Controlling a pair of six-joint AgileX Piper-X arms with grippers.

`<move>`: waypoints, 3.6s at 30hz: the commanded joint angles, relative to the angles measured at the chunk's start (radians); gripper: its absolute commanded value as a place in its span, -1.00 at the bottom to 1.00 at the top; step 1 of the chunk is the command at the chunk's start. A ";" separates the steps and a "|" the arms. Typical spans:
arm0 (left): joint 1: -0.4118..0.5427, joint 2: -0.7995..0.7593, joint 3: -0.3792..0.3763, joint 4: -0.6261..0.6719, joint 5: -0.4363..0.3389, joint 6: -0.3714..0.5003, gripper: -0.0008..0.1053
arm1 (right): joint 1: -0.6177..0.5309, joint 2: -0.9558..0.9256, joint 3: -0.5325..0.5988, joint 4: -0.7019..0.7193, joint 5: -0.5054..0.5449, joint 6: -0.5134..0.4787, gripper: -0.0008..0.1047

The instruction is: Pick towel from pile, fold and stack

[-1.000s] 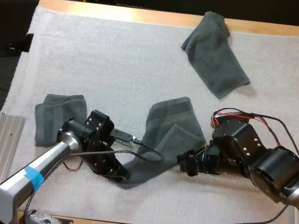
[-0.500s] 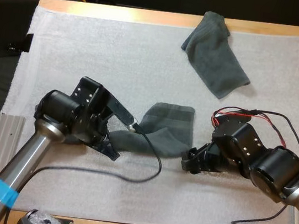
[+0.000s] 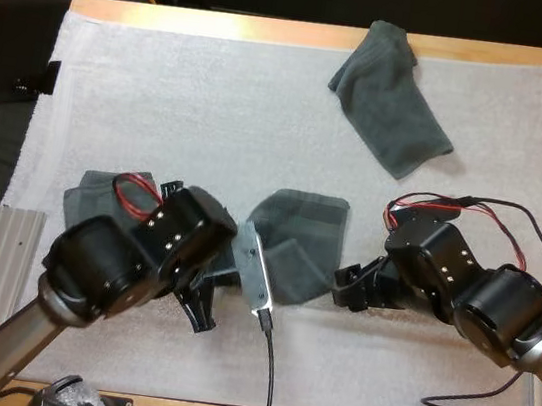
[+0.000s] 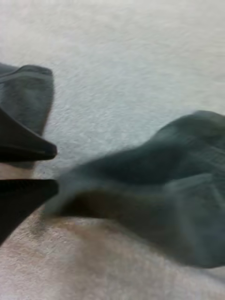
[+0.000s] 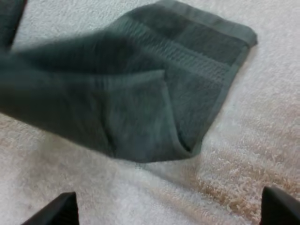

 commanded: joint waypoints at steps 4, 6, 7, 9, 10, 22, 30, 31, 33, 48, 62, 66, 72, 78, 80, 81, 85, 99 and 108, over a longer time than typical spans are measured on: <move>0.000 0.003 -0.006 -0.007 -0.015 -0.007 -0.98 | -0.004 -0.011 0.011 0.009 0.006 -0.017 0.42; 0.000 0.003 -0.006 -0.007 -0.015 -0.013 -0.98 | -0.004 -0.011 0.027 0.009 0.006 -0.020 0.42; 0.000 0.003 -0.006 -0.005 -0.015 -0.022 -0.98 | -0.004 -0.011 0.034 0.010 0.006 -0.020 0.42; 0.000 0.003 -0.006 0.000 -0.017 -0.042 -0.93 | -0.004 -0.011 0.050 0.010 0.002 -0.020 0.42; 0.000 0.003 -0.006 0.000 -0.017 -0.056 -0.86 | -0.004 -0.011 0.060 0.010 -0.001 -0.020 0.42; 0.000 0.003 -0.006 0.044 -0.014 -0.267 0.03 | -0.004 -0.011 0.081 -0.064 -0.001 -0.028 0.42; 0.000 -0.002 0.085 0.104 -0.011 -0.366 0.02 | -0.004 -0.011 0.081 -0.077 -0.001 -0.028 0.42; 0.000 -0.002 0.114 0.103 -0.009 -0.385 0.02 | -0.004 -0.011 0.081 -0.081 -0.001 -0.028 0.42; 0.000 -0.002 0.176 0.097 -0.008 -0.414 0.02 | -0.004 -0.011 0.081 -0.085 -0.001 -0.028 0.42; -0.002 -0.002 0.451 -0.119 0.147 -0.503 0.02 | -0.110 -0.011 0.081 -0.110 -0.089 -0.028 0.42; -0.002 -0.001 0.662 -0.348 0.090 -0.538 0.02 | -0.133 -0.011 0.081 -0.119 -0.108 -0.028 0.42; -0.002 0.033 0.695 -0.413 0.087 -0.538 0.02 | -0.133 -0.011 0.081 -0.127 -0.108 -0.028 0.42; -0.002 0.146 0.700 -0.431 0.031 -0.544 0.02 | -0.133 -0.011 0.081 -0.127 -0.115 -0.028 0.42; -0.002 0.237 0.697 -0.423 -0.018 -0.555 -0.05 | -0.133 0.015 0.081 -0.145 -0.153 -0.028 0.42; -0.002 0.245 0.696 -0.423 -0.018 -0.560 -0.20 | -0.133 0.040 0.081 -0.159 -0.162 -0.028 0.42; -0.002 0.245 0.696 -0.423 -0.018 -0.561 -0.32 | -0.133 0.058 0.081 -0.168 -0.165 -0.028 0.42; -0.002 0.245 0.693 -0.417 -0.018 -0.564 -0.52 | -0.133 0.126 0.081 -0.208 -0.202 -0.019 0.42; -0.002 0.245 0.682 -0.392 -0.018 -0.566 -0.88 | -0.133 0.305 0.046 -0.291 -0.272 -0.149 0.42; -0.002 0.245 0.682 -0.382 -0.018 -0.566 -0.88 | -0.133 0.409 0.012 -0.321 -0.282 -0.268 0.42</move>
